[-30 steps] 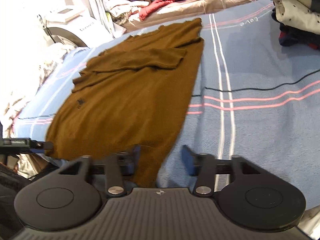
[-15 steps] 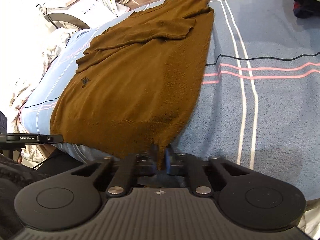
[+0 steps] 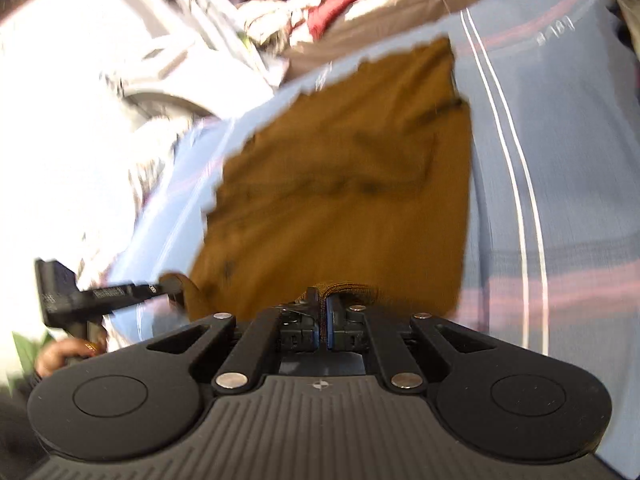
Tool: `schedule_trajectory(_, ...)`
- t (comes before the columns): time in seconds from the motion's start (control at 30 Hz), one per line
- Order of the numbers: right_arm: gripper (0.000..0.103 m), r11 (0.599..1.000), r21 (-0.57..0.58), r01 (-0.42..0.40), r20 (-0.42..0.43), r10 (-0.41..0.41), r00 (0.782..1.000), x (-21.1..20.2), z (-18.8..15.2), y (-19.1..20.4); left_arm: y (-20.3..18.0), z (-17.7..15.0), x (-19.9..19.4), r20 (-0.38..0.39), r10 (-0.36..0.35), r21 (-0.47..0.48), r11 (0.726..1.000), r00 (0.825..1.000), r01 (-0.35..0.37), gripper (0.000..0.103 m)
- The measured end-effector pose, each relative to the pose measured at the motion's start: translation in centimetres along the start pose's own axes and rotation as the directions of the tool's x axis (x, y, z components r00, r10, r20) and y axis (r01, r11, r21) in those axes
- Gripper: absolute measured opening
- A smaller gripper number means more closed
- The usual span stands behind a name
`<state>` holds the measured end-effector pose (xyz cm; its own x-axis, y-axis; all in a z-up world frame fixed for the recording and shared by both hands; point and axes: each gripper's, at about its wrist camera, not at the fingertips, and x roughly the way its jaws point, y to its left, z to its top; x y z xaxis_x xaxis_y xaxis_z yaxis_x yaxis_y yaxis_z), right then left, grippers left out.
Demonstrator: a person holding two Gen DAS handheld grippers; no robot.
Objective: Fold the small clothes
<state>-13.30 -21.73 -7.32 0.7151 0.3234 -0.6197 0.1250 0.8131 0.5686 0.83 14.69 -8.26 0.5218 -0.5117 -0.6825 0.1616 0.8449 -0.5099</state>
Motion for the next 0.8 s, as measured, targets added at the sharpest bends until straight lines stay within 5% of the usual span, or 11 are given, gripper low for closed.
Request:
schedule_trajectory(0.27,0.006,0.996,0.061,0.070,0.113,-0.076,0.991,9.2,16.3,-1.7,0.2,17.2,11.7,0.074,0.066,-0.032,0.997,0.995,-0.064,0.005)
schedule_trajectory(0.4,0.006,0.978,0.084,0.189,0.119,-0.198,0.973,14.0,21.4,-3.6,-0.2,22.4,17.8,0.066,0.224,0.036,0.973,0.972,-0.226,0.004)
schedule_trajectory(0.63,0.006,0.964,0.089,0.250,0.082,-0.257,0.963,18.0,22.3,-6.2,0.5,23.6,21.8,0.044,0.273,0.052,0.960,0.961,-0.275,0.008)
schedule_trajectory(0.7,0.006,0.963,0.097,0.250,0.081,-0.258,0.963,18.0,21.9,-6.7,0.7,23.2,21.2,0.043,0.247,0.039,0.968,0.968,-0.249,0.017)
schedule_trajectory(0.8,0.006,0.966,0.078,0.247,0.089,-0.253,0.963,17.9,21.7,-6.8,0.3,22.1,20.0,0.015,0.219,0.082,0.972,0.976,-0.220,0.046)
